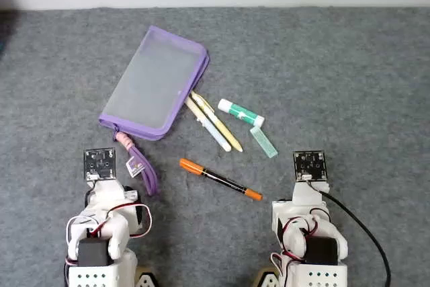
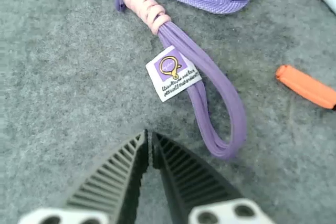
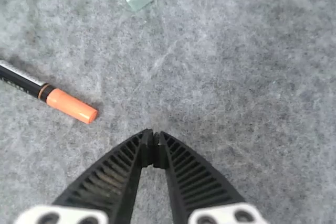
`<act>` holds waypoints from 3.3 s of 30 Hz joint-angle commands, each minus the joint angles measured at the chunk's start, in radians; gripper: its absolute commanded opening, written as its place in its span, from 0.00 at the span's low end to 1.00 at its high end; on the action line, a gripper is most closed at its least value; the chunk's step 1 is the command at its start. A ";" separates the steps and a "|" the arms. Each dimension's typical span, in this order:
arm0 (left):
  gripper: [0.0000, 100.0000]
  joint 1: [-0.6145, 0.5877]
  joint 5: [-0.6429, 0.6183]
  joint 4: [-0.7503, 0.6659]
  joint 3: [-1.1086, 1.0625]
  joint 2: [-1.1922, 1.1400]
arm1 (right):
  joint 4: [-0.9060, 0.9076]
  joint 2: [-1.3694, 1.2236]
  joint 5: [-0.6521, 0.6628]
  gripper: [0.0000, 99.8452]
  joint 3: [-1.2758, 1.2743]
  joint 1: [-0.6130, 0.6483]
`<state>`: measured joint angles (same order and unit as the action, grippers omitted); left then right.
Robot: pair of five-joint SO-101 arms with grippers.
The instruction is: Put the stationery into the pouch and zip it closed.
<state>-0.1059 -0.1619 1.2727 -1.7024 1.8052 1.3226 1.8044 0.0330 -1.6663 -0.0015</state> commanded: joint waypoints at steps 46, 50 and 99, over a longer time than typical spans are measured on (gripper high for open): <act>0.02 0.008 0.014 -0.017 0.019 0.009 | -0.013 0.010 0.009 0.01 -0.017 -0.002; 0.02 0.008 0.014 -0.017 0.019 0.009 | -0.013 0.010 0.009 0.01 -0.017 -0.002; 0.02 0.008 0.014 -0.017 0.019 0.009 | -0.271 -0.225 0.048 0.01 0.402 0.298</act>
<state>-0.1059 -0.1619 1.2727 -1.7024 1.8052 1.0771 1.7169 0.0959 -1.4101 0.2163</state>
